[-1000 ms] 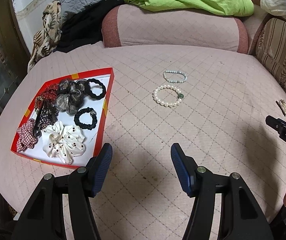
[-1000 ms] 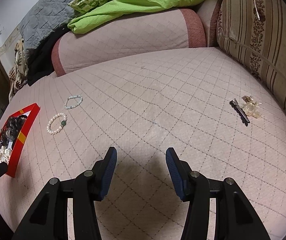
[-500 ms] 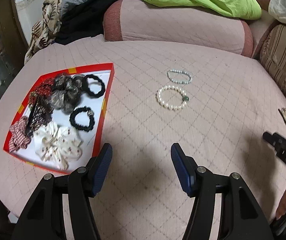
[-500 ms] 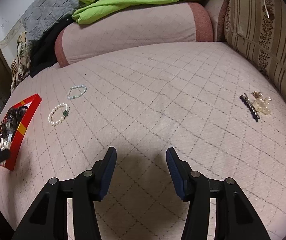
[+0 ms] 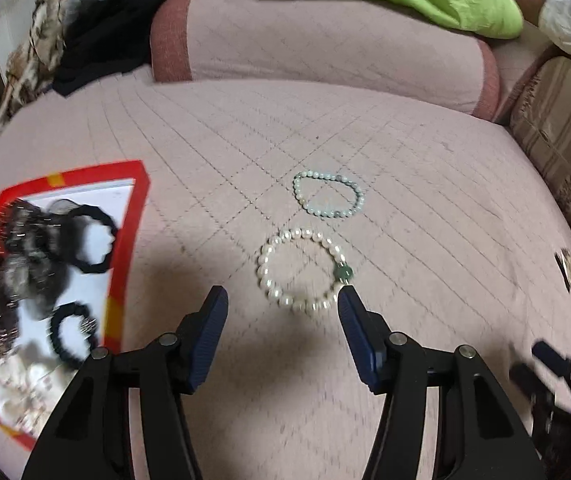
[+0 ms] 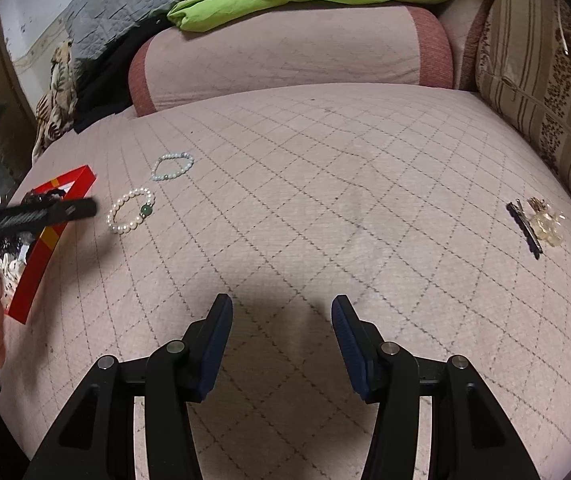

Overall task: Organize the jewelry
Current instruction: 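Grasp the pearl bracelet with green bead using the left tool, then grasp the pale green bead bracelet with right tool while left tool holds pearl bracelet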

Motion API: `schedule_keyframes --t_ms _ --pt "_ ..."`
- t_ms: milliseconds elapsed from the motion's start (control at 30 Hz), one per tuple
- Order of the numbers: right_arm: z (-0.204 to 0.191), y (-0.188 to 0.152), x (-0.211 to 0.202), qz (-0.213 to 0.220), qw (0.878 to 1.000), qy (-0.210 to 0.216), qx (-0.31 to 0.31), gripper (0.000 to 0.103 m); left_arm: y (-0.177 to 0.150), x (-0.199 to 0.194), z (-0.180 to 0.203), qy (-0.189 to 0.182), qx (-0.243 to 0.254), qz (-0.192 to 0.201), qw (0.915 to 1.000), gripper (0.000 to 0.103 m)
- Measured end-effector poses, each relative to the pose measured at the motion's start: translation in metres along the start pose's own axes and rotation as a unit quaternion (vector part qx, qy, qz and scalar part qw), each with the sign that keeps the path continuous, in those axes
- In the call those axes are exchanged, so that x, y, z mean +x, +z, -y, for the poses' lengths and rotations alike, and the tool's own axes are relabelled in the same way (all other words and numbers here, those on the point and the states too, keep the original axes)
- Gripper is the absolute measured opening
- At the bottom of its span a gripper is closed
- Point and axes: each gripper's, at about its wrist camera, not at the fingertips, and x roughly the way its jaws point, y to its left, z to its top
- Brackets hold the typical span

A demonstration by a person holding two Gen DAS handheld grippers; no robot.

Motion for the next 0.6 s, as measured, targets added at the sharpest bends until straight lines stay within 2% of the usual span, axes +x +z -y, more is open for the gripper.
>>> schedule_keyframes --t_ms 167,267,300,333,433,533,600 --pt "-0.002 0.001 0.006 -0.009 1.0 0.011 -0.004 0.056 0.008 0.031 -0.004 0.003 -0.01 -0.026 0.9996 0.055" --pt "-0.004 0.001 0.009 -0.011 1.0 0.01 -0.008 0.056 0.008 0.043 -0.001 0.014 0.002 -0.031 0.9994 0.036" --pt "-0.004 0.001 0.01 -0.012 1.0 0.01 -0.009 0.056 0.008 0.043 -0.001 0.027 0.007 -0.025 0.9993 0.02" --pt "-0.004 0.001 0.012 -0.015 1.0 0.01 -0.009 0.056 0.007 0.042 -0.002 0.028 0.009 -0.025 0.9993 0.01" --pt "-0.004 0.0 0.013 -0.016 1.0 0.01 -0.007 0.056 0.0 0.034 -0.009 0.0 0.005 -0.033 0.9994 0.01" --pt "-0.003 0.0 0.011 -0.012 1.0 0.015 -0.007 0.056 -0.02 0.021 -0.017 -0.018 -0.002 -0.036 0.9992 0.01" --pt "-0.004 0.0 0.011 -0.013 0.999 0.033 -0.003 0.056 -0.036 0.013 -0.019 -0.024 -0.001 -0.03 0.9993 0.01"
